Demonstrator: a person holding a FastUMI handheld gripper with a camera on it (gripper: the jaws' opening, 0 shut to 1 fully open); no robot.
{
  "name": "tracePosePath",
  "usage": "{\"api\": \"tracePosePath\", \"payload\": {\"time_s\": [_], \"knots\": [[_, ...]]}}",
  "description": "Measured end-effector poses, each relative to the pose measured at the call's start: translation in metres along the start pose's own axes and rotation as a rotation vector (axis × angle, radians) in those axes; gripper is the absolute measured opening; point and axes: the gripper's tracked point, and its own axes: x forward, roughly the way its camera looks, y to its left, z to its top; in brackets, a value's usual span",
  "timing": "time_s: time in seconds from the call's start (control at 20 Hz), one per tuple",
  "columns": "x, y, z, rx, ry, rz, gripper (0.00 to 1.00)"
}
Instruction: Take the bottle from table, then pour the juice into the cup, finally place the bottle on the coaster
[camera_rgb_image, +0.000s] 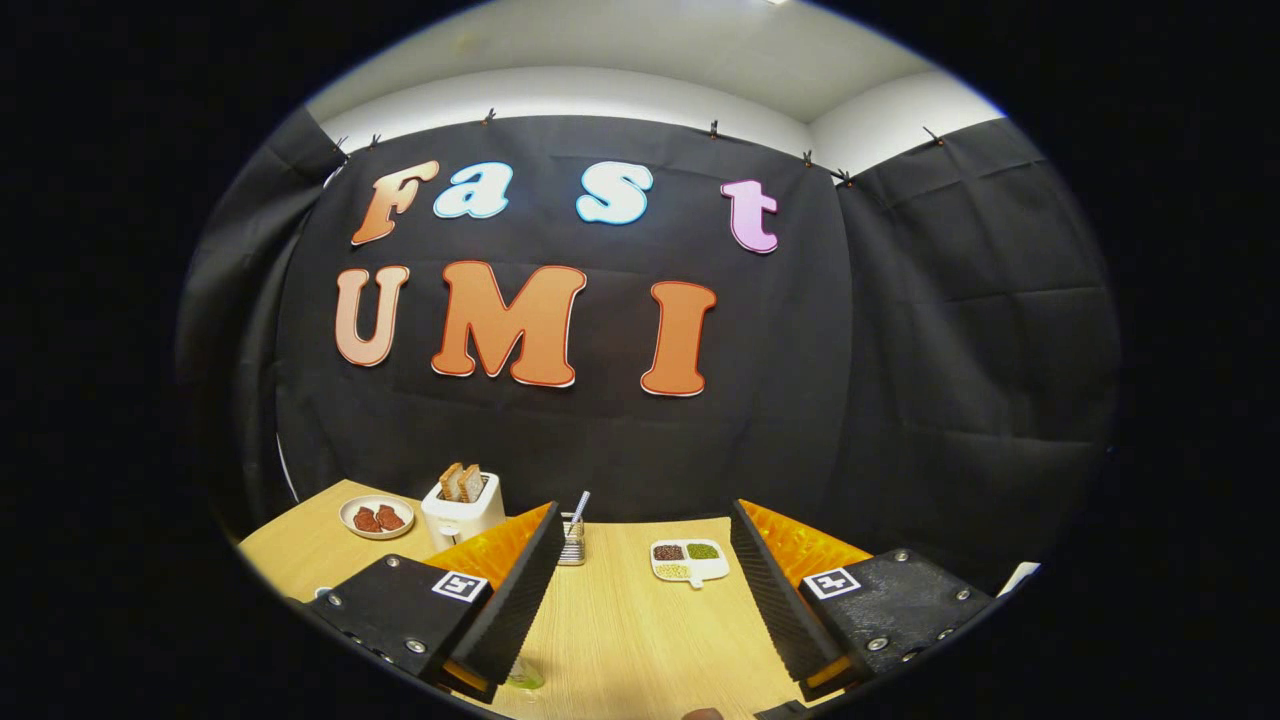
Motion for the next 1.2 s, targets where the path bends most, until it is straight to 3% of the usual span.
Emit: {"api": "tracePosePath", "payload": {"time_s": [0.2, 0.4, 0.6, 1.2], "knots": [[-0.002, 0.014, -0.007, 0.013, 0.007, 0.033, 0.99], [-0.007, 0.046, -0.034, 0.034, 0.058, 0.118, 0.99], [-0.012, 0.087, -0.074, 0.048, 0.121, 0.197, 0.99], [-0.020, 0.134, -0.218, -0.001, 0.346, 0.253, 0.99]]}}
